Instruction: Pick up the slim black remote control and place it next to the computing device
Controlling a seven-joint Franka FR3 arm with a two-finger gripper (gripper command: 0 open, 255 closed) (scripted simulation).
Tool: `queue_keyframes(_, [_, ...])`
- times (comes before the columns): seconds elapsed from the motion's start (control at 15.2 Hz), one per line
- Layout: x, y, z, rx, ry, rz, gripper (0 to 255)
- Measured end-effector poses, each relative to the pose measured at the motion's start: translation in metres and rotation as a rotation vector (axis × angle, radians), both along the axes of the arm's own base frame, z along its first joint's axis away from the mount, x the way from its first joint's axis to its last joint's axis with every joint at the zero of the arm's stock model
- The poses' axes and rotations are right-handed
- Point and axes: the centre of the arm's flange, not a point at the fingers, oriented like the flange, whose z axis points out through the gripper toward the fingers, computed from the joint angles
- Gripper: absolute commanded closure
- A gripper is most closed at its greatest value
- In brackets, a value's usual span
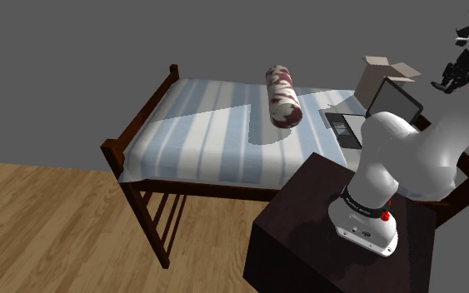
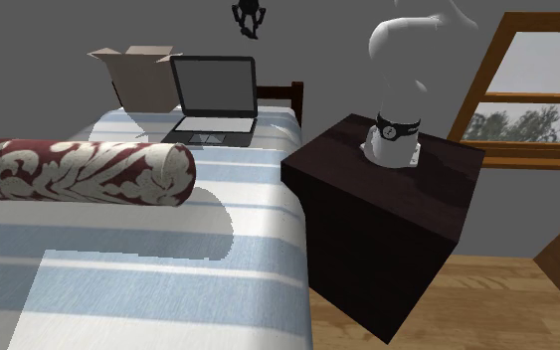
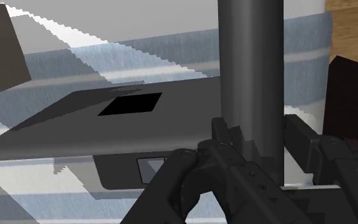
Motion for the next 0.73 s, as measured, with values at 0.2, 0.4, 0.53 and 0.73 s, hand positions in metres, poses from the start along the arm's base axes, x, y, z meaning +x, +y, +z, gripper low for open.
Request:
queue_keyframes(0.2, [-0.007, -0.010, -0.014, 0.002, 0.002, -0.001, 255])
queue_keyframes(0.4, [-0.008, -0.011, -0.030, 0.002, 0.002, -0.001, 255])
queue_keyframes(0.53, [-0.008, -0.011, -0.040, 0.002, 0.002, -0.001, 255])
queue_keyframes(0.73, [-0.008, -0.011, -0.056, 0.002, 0.002, -0.001, 255])
